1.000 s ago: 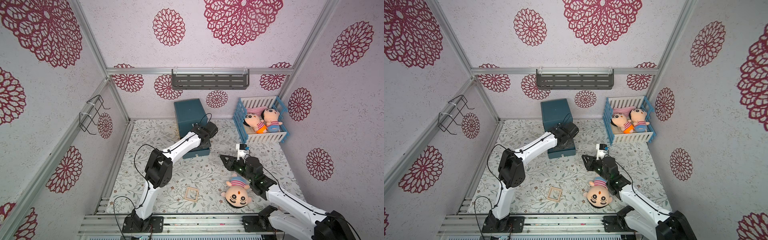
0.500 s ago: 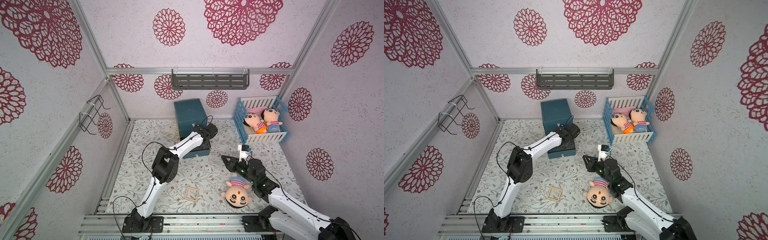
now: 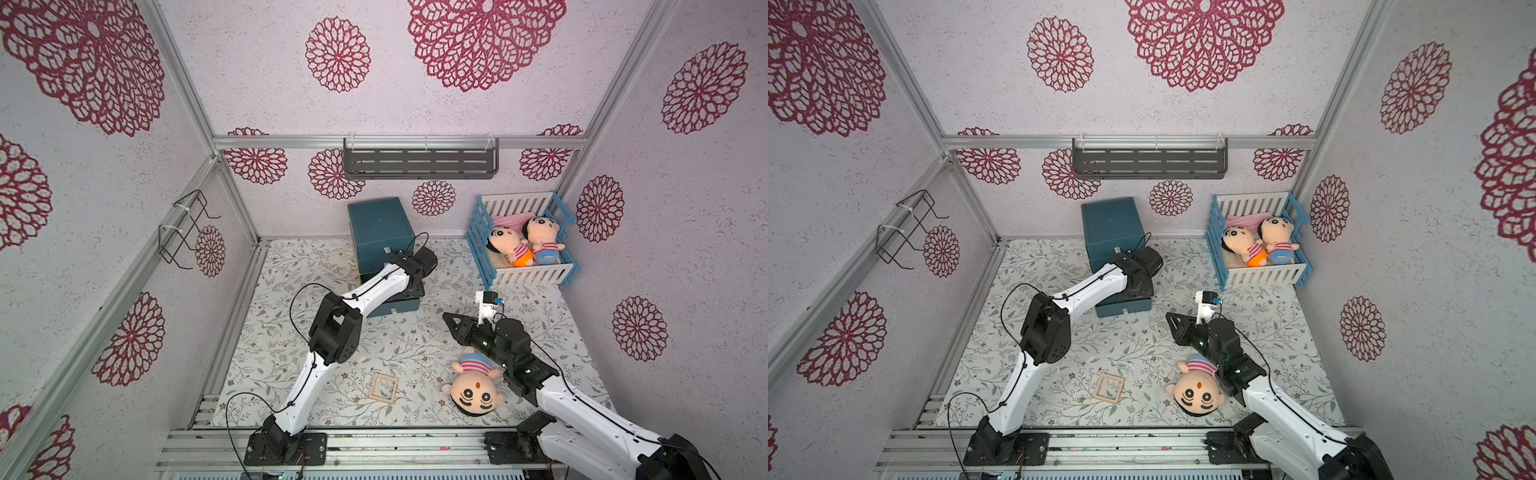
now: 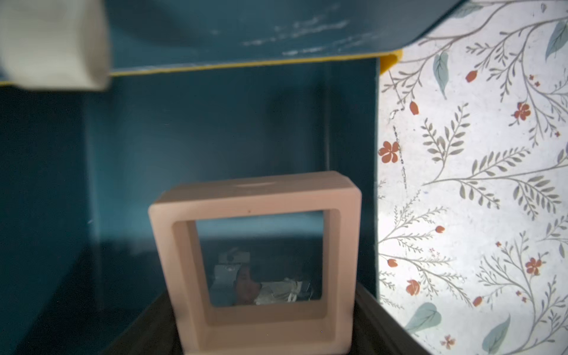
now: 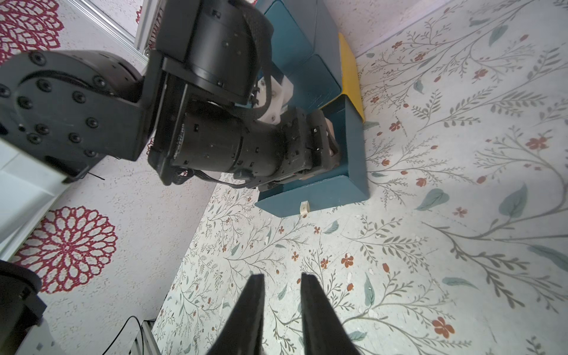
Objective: Place the brooch boxes into the drawer by color
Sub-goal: Place the brooch box in the drawer.
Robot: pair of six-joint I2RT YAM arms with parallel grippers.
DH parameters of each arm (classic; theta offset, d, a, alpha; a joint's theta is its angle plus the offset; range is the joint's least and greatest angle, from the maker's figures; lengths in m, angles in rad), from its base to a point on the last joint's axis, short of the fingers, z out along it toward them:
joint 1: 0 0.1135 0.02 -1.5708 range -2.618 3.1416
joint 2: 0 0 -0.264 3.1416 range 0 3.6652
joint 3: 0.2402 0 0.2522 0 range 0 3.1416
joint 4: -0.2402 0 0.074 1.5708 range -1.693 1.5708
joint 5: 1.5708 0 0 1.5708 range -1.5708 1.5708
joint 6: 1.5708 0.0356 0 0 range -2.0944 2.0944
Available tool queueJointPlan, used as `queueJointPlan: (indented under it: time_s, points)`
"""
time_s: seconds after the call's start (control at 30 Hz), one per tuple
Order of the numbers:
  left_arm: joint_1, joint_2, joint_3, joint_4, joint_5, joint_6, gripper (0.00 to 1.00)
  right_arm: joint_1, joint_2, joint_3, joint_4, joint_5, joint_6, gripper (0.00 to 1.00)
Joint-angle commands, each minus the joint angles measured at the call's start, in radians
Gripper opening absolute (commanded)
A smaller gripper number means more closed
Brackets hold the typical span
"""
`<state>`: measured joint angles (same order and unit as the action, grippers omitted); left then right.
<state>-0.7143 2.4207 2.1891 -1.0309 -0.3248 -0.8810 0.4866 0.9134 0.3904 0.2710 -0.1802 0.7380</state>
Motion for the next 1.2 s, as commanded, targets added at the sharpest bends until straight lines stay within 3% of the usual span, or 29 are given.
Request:
queueJointPlan:
  time_s: [0.0, 0.23, 0.5, 0.93, 1.17]
  points:
    - [0.002, 0.030, 0.014, -0.019, 0.029, 0.022, 0.53, -0.005, -0.021, 0.008, 0.012, -0.004, 0.011, 0.27]
    - [0.009, 0.048, 0.015, -0.041, 0.048, 0.023, 0.61, -0.005, -0.014, 0.007, 0.017, -0.008, 0.014, 0.27]
    - [0.012, 0.040, 0.029, -0.059, 0.032, 0.030, 0.96, -0.005, -0.006, 0.009, 0.023, -0.015, 0.018, 0.28]
    - [-0.001, -0.071, 0.036, -0.062, -0.071, 0.003, 0.97, -0.006, -0.011, 0.010, 0.015, -0.021, 0.012, 0.27]
    - [-0.029, -0.288, -0.138, -0.017, -0.110, -0.026, 0.97, -0.006, -0.022, 0.013, -0.021, -0.036, -0.065, 0.27]
